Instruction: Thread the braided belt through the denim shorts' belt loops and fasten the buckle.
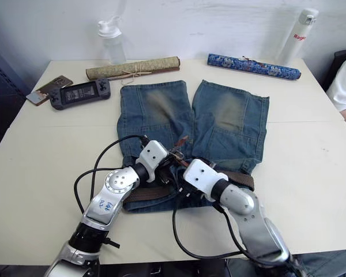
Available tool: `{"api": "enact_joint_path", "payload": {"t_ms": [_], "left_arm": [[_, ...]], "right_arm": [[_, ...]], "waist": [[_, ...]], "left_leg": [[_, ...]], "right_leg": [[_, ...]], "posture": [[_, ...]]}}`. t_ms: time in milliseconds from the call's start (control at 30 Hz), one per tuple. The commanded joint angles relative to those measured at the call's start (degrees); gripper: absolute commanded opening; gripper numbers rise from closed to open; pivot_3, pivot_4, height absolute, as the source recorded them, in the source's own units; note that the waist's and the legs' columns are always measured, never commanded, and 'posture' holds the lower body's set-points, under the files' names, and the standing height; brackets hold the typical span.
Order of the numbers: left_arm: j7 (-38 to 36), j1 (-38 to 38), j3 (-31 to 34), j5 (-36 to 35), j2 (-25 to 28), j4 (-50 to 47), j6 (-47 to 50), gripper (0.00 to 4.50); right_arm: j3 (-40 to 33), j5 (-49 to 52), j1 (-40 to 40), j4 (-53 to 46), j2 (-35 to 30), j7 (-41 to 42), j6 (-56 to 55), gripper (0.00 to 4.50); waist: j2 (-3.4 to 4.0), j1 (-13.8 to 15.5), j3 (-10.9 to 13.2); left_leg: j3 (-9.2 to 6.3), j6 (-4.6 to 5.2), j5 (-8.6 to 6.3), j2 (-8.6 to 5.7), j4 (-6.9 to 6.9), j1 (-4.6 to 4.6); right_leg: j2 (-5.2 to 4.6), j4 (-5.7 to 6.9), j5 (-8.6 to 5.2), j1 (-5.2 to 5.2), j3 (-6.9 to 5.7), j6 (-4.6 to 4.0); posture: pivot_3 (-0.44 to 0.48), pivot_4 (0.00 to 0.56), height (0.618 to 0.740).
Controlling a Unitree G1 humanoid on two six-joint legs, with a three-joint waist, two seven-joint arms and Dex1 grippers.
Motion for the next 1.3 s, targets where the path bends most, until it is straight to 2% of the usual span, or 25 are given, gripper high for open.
{"api": "enact_joint_path", "payload": {"t_ms": [33,100,167,233,333,500,700,867,1100,1300], "left_arm": [[-0.7,-1.0,-1.4,-0.2,-1.0,0.8,-1.2,0.00],[-0.8,-1.4,-1.7,0.0,-1.3,1.6,-1.5,0.00],[-1.2,-2.1,-2.1,0.1,-1.4,2.5,-2.1,0.00],[-1.2,-2.6,-2.6,0.5,-1.5,3.3,-2.9,0.00],[-0.9,-3.2,-3.1,1.1,-1.7,4.0,-4.1,0.00],[-1.1,-4.1,-3.7,2.1,-1.4,5.0,-5.9,0.00],[-0.9,-4.3,-3.8,3.1,-1.2,5.5,-7.4,0.00],[-0.9,-3.8,-4.3,4.3,-0.6,6.0,-7.7,0.00],[-0.7,-4.2,-3.8,4.3,-0.6,7.0,-7.6,0.00],[-0.9,-4.7,-4.3,4.7,-0.7,7.8,-8.1,0.00]], "right_arm": [[-9.0,6.2,-1.7,-8.8,-2.6,3.2,5.1,3.97],[-13.7,9.8,-4.1,-10.5,-5.3,5.6,6.8,3.97],[-14.0,9.0,-8.5,-8.4,-10.9,8.2,2.9,3.97],[-8.6,3.1,-13.5,-2.4,-16.5,9.1,-5.3,3.97],[-2.3,-2.1,-17.7,5.1,-19.9,9.1,-14.7,3.97],[3.3,-5.9,-21.4,13.2,-19.8,9.6,-25.9,3.97],[4.9,-8.5,-23.0,18.8,-19.0,9.4,-33.0,3.97],[3.5,-8.9,-23.7,20.9,-19.5,9.9,-35.1,3.97],[-1.5,-5.1,-24.2,22.0,-24.1,13.7,-38.3,3.97],[-1.7,-4.4,-25.8,23.8,-25.5,16.2,-41.9,3.97]], "waist": [[0.00,0.2,0.0],[0.00,0.5,0.0],[0.02,0.6,0.0],[0.09,0.7,0.1],[0.08,0.7,0.1],[0.08,0.8,0.1],[0.08,0.8,0.1],[0.08,0.8,0.1],[0.08,0.8,0.1],[0.08,0.8,0.1]], "left_leg": [[0.00,0.02,-0.01,0.00,0.02,0.01],[-0.01,0.10,-0.06,-0.01,0.05,0.00],[-0.01,0.15,-0.09,0.00,0.07,0.00],[0.00,0.25,-0.15,-0.12,0.05,0.00],[0.01,0.17,-0.11,-0.07,0.05,0.03],[0.13,0.21,0.04,-0.18,0.09,-0.01],[0.12,0.30,0.05,-0.25,0.18,-0.02],[0.12,0.29,0.06,-0.23,0.18,-0.02],[0.11,0.30,0.05,-0.24,0.19,-0.02],[0.11,0.29,0.05,-0.21,0.19,0.00]], "right_leg": [[-0.01,-0.01,0.00,0.01,0.00,0.00],[-0.02,0.00,0.00,0.00,0.00,0.01],[-0.06,-0.03,0.01,0.02,0.03,0.01],[-0.05,-0.01,0.01,0.01,-0.01,0.02],[-0.07,-0.07,0.01,0.02,0.00,0.02],[-0.02,0.00,0.06,0.01,-0.16,0.12],[-0.09,-0.05,0.11,0.07,-0.16,0.21],[-0.07,-0.01,0.11,0.06,-0.18,0.21],[-0.08,-0.03,0.11,0.09,-0.18,0.21],[-0.06,-0.02,0.11,0.09,-0.18,0.21]], "posture": [[0.000,0.150,0.717],[0.000,0.150,0.717],[0.000,0.150,0.717],[0.000,0.150,0.717],[0.000,0.150,0.717],[0.000,0.150,0.717],[0.000,0.150,0.717],[0.000,0.150,0.717],[0.000,0.150,0.717],[0.000,0.150,0.717]]}}
